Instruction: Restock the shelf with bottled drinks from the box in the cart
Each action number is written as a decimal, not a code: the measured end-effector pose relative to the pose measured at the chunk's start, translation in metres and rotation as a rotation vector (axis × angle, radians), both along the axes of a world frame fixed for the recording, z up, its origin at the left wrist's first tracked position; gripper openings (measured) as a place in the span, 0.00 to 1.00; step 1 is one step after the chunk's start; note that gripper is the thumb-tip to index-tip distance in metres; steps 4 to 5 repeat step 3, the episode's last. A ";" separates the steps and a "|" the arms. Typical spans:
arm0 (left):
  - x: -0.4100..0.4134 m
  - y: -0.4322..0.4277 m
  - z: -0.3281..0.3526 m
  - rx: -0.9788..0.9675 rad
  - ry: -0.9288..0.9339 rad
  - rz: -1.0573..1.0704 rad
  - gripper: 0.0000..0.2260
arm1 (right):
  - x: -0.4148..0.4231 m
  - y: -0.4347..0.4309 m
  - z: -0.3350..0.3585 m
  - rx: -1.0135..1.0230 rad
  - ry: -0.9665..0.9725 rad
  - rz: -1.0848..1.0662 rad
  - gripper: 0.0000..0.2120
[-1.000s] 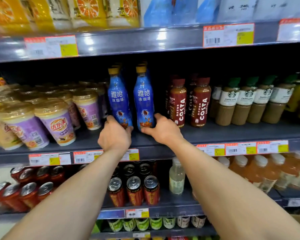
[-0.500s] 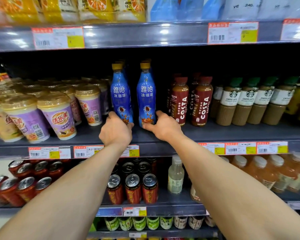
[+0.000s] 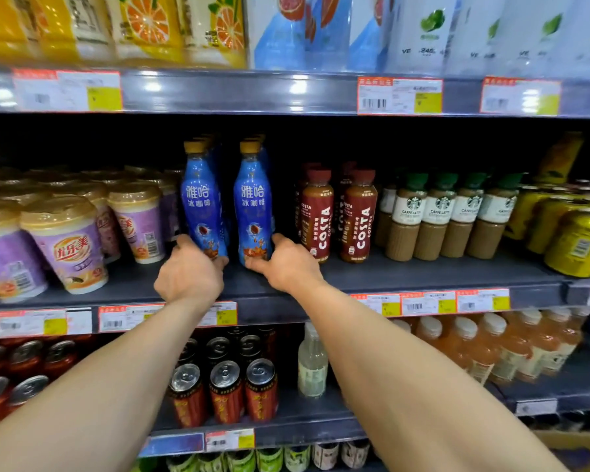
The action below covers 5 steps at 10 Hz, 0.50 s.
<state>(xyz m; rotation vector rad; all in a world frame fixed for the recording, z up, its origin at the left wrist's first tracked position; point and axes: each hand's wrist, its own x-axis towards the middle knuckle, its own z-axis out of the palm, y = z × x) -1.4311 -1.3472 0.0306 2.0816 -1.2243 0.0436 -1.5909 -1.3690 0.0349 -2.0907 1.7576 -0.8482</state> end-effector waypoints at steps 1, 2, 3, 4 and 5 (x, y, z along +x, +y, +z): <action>-0.001 0.000 0.001 -0.011 0.015 -0.004 0.30 | 0.000 0.003 0.003 0.013 -0.001 -0.012 0.31; -0.003 0.007 0.000 -0.033 0.044 -0.029 0.29 | -0.002 0.010 0.002 -0.018 -0.017 -0.010 0.31; -0.002 0.017 0.007 -0.061 0.069 -0.060 0.25 | -0.009 0.021 0.004 -0.057 0.039 -0.032 0.30; -0.002 0.017 0.007 -0.061 0.069 -0.060 0.25 | -0.009 0.021 0.004 -0.057 0.039 -0.032 0.30; -0.002 0.017 0.007 -0.061 0.069 -0.060 0.25 | -0.009 0.021 0.004 -0.057 0.039 -0.032 0.30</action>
